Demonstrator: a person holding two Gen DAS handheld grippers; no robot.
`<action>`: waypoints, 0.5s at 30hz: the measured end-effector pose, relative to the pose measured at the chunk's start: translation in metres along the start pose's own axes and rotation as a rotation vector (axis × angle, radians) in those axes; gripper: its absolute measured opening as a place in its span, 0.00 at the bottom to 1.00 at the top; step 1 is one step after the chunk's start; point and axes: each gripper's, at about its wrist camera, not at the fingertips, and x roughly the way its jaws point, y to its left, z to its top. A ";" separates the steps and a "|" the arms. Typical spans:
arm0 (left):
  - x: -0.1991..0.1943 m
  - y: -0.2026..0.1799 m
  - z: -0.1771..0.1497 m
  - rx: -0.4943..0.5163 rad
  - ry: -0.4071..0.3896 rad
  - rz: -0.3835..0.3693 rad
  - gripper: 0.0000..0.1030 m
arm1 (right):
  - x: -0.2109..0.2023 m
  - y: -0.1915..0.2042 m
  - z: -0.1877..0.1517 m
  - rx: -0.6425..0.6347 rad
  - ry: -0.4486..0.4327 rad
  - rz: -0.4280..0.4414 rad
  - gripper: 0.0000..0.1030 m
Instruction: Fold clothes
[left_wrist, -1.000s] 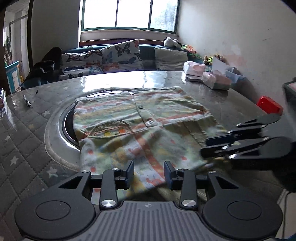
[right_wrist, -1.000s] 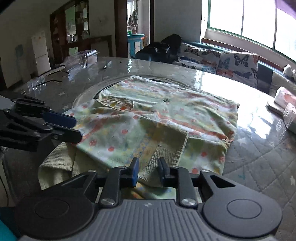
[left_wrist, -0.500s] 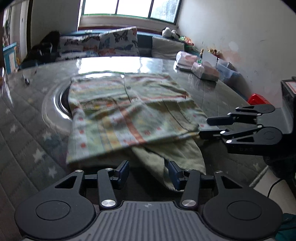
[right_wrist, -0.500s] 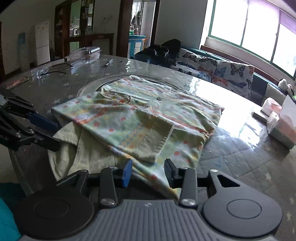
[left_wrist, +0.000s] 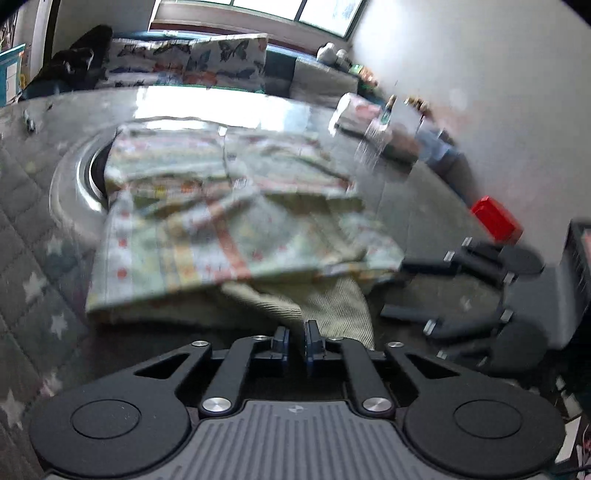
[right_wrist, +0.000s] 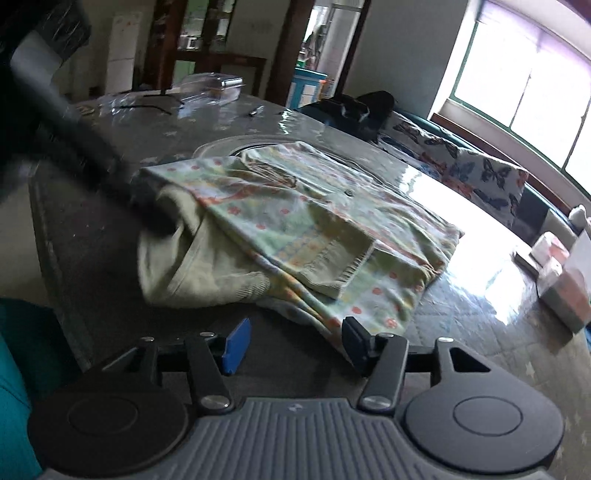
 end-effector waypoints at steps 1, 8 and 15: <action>-0.002 0.000 0.005 -0.001 -0.011 -0.005 0.08 | 0.002 0.001 0.001 -0.006 -0.005 0.002 0.57; -0.011 0.003 0.037 -0.007 -0.078 -0.037 0.08 | 0.014 0.005 0.014 -0.038 -0.063 0.013 0.57; -0.011 0.012 0.042 0.007 -0.079 -0.041 0.09 | 0.034 -0.013 0.036 0.106 -0.087 0.111 0.25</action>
